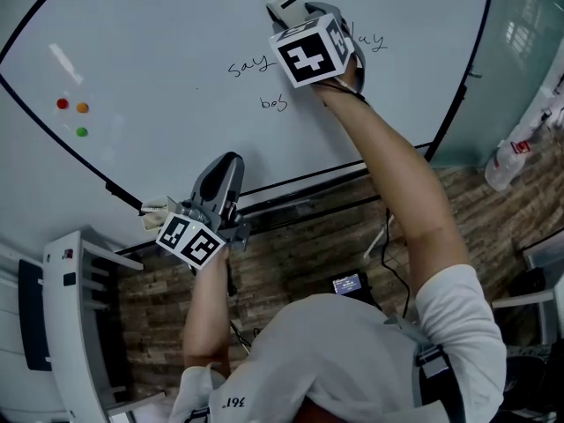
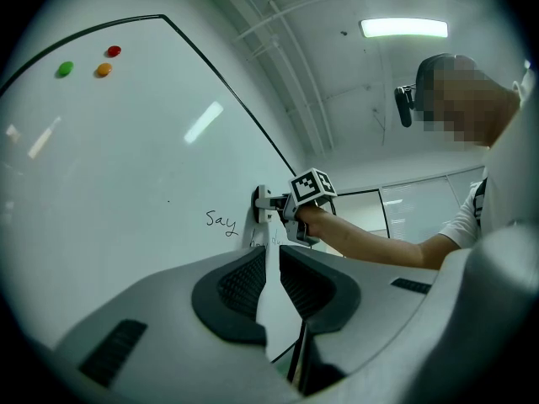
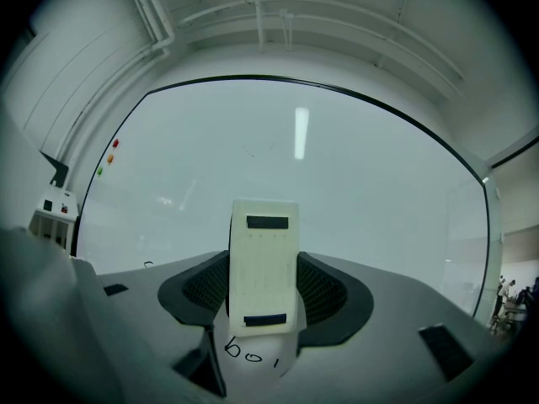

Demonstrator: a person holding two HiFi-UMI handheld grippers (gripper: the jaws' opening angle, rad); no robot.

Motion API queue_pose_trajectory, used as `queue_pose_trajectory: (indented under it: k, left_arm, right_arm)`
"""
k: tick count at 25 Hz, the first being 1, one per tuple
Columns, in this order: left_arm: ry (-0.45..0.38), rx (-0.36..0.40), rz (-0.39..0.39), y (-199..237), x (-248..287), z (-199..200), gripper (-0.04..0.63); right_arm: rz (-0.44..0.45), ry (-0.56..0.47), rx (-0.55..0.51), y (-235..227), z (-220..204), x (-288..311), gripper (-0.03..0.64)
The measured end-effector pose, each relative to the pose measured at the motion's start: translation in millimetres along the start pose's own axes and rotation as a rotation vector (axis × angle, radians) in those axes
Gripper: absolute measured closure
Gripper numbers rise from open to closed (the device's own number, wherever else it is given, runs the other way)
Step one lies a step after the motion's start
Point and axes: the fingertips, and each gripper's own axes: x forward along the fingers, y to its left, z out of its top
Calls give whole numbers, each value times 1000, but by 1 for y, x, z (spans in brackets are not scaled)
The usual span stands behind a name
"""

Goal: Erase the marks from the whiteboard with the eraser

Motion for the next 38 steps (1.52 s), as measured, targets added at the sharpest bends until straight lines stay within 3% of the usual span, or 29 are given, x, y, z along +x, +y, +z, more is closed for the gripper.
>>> queue_pose_trajectory:
  k: [38]
  left_arm:
    - [20, -23, -6, -13, 21, -20, 554]
  right_arm:
    - [-203, 100, 59, -137, -84, -22, 356]
